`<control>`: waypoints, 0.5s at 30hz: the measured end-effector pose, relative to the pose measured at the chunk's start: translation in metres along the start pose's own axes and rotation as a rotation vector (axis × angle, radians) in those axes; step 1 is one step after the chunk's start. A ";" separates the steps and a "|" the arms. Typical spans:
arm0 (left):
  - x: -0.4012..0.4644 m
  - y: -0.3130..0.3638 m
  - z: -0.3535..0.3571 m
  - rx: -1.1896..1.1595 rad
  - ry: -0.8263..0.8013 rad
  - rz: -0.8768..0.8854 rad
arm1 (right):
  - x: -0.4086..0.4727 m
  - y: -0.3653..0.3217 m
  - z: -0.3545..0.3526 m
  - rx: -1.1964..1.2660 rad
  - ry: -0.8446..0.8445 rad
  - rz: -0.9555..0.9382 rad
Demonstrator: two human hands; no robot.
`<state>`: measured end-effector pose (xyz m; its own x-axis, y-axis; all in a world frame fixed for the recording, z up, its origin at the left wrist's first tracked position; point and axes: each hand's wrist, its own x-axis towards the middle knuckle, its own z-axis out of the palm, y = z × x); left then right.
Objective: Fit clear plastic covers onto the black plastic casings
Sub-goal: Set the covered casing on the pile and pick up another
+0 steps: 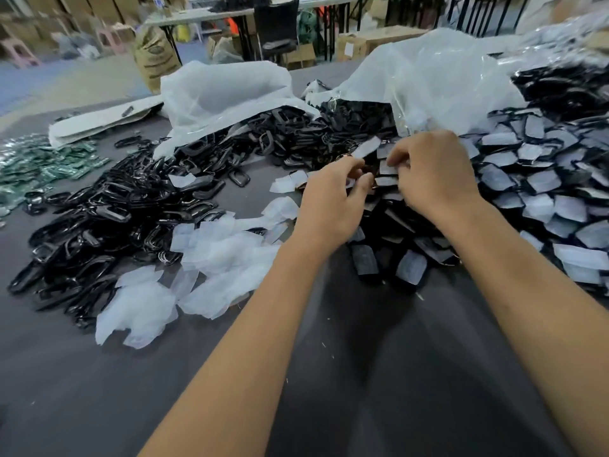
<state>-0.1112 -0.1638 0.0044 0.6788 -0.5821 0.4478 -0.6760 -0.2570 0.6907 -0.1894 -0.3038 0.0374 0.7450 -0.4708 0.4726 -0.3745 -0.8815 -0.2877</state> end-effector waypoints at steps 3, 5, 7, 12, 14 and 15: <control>-0.005 -0.010 -0.007 0.017 0.051 -0.059 | 0.006 -0.009 -0.001 0.055 0.062 -0.019; -0.006 -0.020 -0.015 0.054 0.067 -0.113 | 0.011 -0.022 0.002 0.104 0.075 -0.051; -0.006 -0.032 -0.026 0.121 0.072 -0.153 | 0.014 -0.039 0.010 0.140 0.059 -0.082; -0.002 -0.067 -0.067 0.388 0.053 -0.306 | 0.025 -0.091 0.042 0.229 -0.060 -0.171; 0.000 -0.082 -0.085 0.484 0.052 -0.363 | 0.033 -0.111 0.063 0.232 -0.159 -0.231; 0.000 -0.088 -0.092 0.532 0.047 -0.390 | 0.038 -0.120 0.075 0.214 -0.215 -0.271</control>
<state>-0.0248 -0.0702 -0.0042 0.9060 -0.3382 0.2545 -0.4197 -0.7954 0.4373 -0.0750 -0.2127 0.0273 0.9080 -0.1841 0.3764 -0.0424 -0.9341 -0.3545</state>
